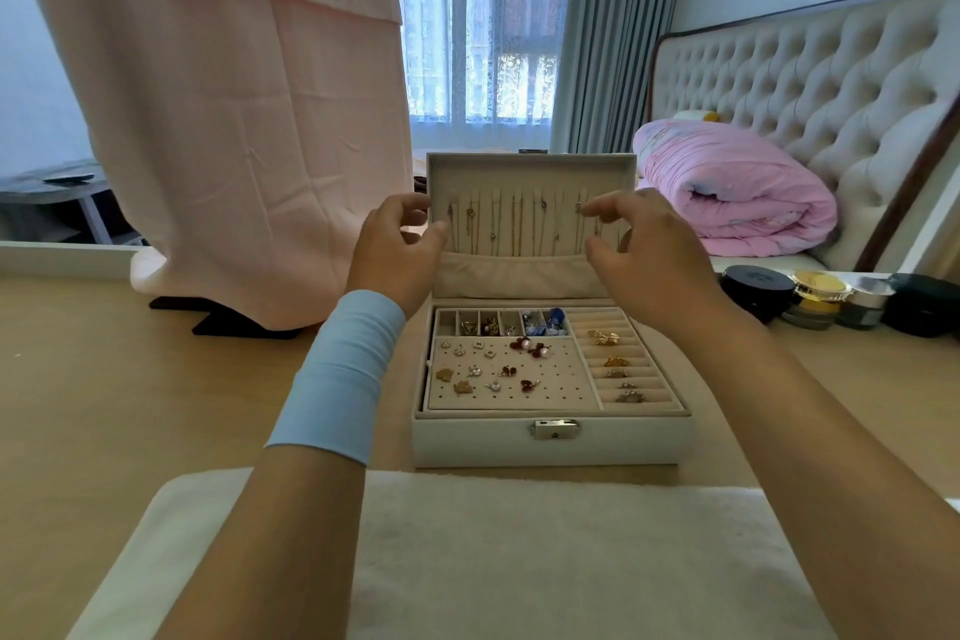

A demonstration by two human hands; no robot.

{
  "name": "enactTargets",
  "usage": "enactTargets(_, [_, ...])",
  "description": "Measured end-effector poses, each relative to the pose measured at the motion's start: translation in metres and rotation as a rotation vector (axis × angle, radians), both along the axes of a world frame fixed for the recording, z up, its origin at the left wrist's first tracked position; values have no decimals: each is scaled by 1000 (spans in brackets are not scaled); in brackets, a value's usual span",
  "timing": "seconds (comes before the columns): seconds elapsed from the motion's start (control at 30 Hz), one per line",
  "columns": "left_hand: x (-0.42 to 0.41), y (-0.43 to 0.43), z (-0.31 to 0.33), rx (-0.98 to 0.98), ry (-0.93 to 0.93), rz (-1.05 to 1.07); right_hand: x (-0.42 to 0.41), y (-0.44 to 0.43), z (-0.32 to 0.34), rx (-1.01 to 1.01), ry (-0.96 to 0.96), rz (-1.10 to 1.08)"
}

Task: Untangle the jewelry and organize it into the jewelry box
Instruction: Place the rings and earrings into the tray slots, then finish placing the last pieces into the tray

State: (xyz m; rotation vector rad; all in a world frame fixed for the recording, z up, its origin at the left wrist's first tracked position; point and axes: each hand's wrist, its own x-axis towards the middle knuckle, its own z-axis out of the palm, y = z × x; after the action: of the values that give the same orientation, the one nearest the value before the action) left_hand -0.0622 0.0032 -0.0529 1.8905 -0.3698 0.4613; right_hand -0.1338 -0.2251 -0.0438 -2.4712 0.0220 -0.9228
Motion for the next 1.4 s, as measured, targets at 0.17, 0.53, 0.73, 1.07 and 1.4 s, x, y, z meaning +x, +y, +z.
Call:
enactTargets(0.17, [14, -12, 4, -51, 163, -65, 11, -18, 10, 161, 55, -31])
enactTargets(0.53, [35, -11, 30, 12, 258, -140, 9, -27, 31, 436, 251, 115])
enactTargets(0.73, [-8, 8, 24, 198, -25, -53, -21, -41, 27, 176, 178, 41])
enactTargets(1.07, [-86, 54, -22, 601, -202, -152, -105, -40, -16, 32, 354, 125])
enactTargets(1.4, [-108, 48, -50, 716, -245, -96, -123, -29, -52, -23, 365, 158])
